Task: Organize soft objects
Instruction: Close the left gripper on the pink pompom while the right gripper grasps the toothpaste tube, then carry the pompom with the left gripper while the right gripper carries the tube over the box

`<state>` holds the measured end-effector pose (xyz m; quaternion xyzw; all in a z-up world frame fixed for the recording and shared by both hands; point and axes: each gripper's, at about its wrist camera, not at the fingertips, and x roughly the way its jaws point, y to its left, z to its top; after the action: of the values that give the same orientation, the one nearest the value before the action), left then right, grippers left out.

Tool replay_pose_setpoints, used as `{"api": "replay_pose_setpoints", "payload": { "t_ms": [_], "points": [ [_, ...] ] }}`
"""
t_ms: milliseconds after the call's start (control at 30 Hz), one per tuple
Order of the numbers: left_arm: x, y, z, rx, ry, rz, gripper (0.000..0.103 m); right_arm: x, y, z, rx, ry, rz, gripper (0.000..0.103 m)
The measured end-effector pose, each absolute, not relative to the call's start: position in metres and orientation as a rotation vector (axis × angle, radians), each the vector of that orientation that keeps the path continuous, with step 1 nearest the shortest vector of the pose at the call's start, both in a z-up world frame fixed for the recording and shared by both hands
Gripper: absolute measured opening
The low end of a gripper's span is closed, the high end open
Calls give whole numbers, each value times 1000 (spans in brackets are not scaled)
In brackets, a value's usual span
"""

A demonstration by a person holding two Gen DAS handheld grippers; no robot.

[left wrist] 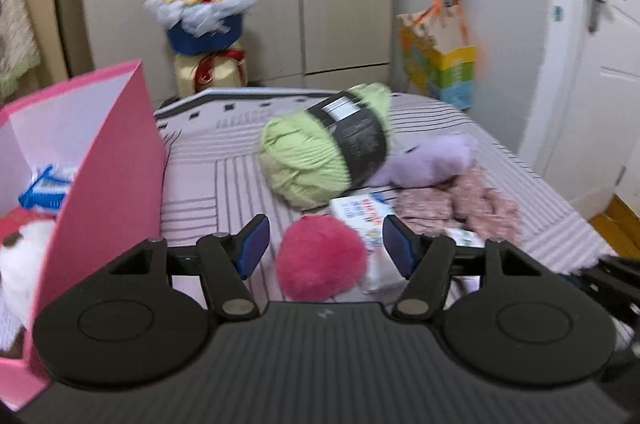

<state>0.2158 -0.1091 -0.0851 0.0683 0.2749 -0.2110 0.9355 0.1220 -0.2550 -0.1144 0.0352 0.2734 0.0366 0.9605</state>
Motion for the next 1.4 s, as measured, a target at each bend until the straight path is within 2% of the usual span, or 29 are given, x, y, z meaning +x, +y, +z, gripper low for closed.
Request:
{"api": "replay_pose_setpoints", "payload": {
  "t_ms": [100, 500, 567, 600, 633, 800, 1033, 1400],
  "points": [
    [227, -105, -94, 94, 614, -408, 60, 120, -253, -118, 83, 566, 69, 44],
    [233, -100, -111, -59, 682, -430, 60, 124, -243, -122, 37, 553, 12, 46],
    [232, -98, -112, -77, 682, -435, 55, 123, -244, -123, 38, 540, 12, 39],
    [231, -98, -112, -86, 682, -438, 50, 121, -245, -123, 41, 534, 10, 35],
    [231, -96, -112, -100, 683, -438, 47, 120, -247, -124, 42, 527, 6, 28],
    [228, -96, -111, -102, 675, -442, 43, 115, -247, -124, 6, 504, 24, 27],
    [221, -99, -109, -74, 637, -436, 43, 121, -251, -126, 38, 513, 37, 30],
    [201, -94, -98, -58, 592, -446, 43, 113, -251, -124, 51, 492, 40, 27]
  ]
}}
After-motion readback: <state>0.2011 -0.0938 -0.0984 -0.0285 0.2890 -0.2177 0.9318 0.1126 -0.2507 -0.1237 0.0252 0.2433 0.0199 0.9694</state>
